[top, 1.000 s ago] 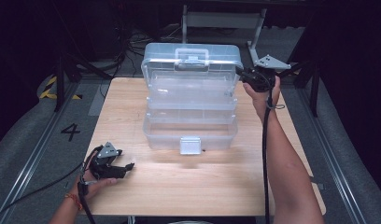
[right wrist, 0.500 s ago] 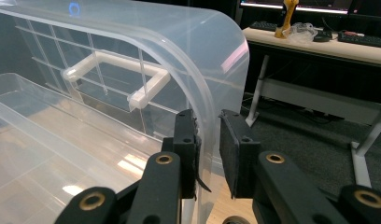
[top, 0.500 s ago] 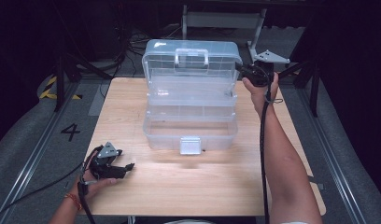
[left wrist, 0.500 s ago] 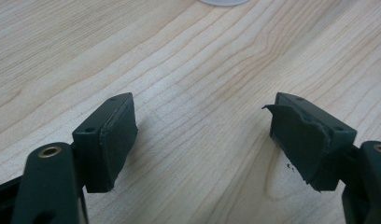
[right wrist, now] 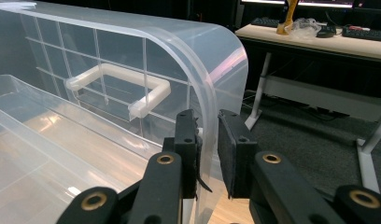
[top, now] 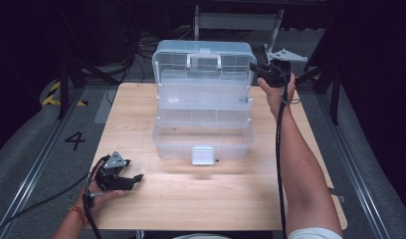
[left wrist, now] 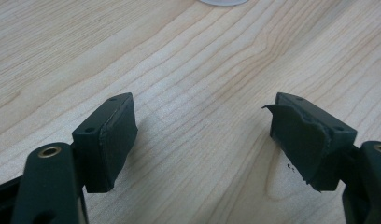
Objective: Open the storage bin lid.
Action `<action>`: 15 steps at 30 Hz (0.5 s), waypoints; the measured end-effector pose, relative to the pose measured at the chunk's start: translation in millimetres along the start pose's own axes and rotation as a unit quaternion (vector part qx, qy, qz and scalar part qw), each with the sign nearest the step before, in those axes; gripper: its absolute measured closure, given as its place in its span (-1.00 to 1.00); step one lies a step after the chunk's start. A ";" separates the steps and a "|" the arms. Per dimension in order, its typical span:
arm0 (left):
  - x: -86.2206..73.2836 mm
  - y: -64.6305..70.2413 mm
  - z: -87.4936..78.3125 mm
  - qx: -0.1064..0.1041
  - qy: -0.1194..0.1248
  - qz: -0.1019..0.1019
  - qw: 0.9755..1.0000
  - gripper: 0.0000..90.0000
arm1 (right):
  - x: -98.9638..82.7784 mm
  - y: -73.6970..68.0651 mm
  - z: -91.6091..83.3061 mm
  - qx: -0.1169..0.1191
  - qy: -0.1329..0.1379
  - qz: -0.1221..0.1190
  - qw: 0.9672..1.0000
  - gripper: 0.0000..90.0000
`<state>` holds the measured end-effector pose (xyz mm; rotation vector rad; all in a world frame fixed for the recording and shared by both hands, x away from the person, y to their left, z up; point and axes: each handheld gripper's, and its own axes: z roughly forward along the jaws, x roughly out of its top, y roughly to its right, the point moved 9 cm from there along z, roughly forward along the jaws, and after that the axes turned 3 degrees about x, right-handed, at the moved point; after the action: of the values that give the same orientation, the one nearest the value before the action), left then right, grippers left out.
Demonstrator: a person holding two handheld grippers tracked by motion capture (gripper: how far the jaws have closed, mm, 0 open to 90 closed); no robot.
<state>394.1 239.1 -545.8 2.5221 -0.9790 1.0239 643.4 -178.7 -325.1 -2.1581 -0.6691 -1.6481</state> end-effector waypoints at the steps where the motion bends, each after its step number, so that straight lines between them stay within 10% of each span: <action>1: 0.0 0.0 0.0 0.000 0.000 0.000 1.000 -0.48 | 0.2 0.6 0.8 0.000 0.001 0.003 1.000 0.76; 15: 0.0 0.1 0.1 0.001 0.001 -0.002 1.000 -0.48 | 1.5 7.5 13.3 -0.008 -0.008 0.017 1.000 0.77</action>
<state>394.1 238.9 -545.8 2.5230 -0.9737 1.0258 658.6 -177.6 -327.1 -2.1845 -0.6232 -1.6252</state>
